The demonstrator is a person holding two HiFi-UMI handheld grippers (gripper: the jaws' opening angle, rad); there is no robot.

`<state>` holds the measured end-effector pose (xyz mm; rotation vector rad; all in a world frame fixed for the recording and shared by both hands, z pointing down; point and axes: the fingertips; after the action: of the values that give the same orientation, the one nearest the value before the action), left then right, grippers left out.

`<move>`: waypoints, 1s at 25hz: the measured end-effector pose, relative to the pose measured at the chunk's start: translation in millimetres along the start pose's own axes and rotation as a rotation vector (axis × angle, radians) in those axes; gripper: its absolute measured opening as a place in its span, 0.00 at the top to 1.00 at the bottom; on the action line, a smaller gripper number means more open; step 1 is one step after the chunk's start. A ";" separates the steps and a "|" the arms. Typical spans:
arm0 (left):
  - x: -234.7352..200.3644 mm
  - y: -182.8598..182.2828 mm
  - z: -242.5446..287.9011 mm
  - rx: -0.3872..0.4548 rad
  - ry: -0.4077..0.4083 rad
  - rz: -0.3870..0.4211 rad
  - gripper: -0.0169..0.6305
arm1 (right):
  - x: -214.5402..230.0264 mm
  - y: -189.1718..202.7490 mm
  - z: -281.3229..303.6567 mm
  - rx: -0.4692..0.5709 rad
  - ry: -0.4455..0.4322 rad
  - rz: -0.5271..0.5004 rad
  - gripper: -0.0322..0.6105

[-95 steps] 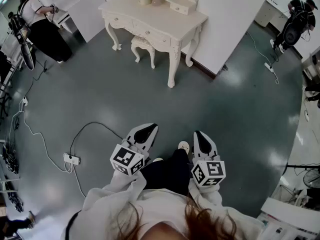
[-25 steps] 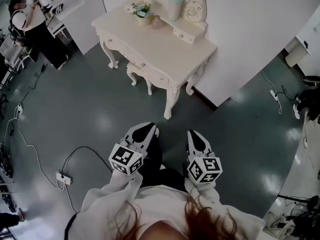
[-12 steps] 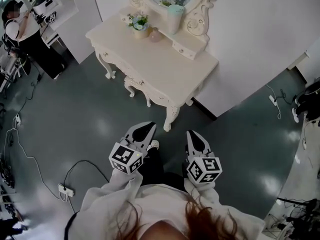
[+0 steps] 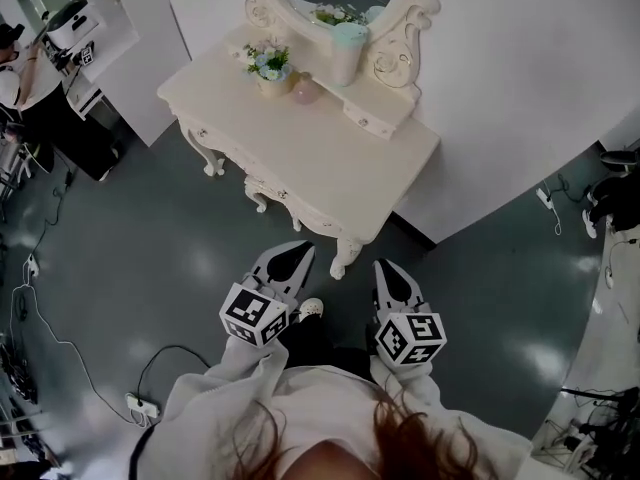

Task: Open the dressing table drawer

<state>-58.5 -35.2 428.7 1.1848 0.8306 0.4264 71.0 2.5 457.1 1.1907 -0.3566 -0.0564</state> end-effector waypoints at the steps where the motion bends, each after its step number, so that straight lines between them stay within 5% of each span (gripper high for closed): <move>1: -5.6 -1.3 3.9 -0.002 0.004 -0.003 0.94 | 0.4 -1.6 6.2 0.001 0.004 0.001 0.88; 17: -42.1 -1.1 46.5 -0.079 0.114 -0.024 0.94 | 9.7 -12.4 45.3 -0.018 0.106 0.014 0.88; 25: -57.0 8.1 66.0 -0.084 0.080 -0.076 0.94 | 27.5 -7.8 61.2 -0.051 0.098 0.021 0.88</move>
<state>-44.0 -113.7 464.7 1.0605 0.9152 0.4445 79.6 -61.7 476.3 1.1347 -0.2803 0.0110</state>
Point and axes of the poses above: the fingertips, and each gripper's own axes: z forward along the fingers, x to its right, y out of its underside, and after that the axes turned 7 degrees about -z, right-handed
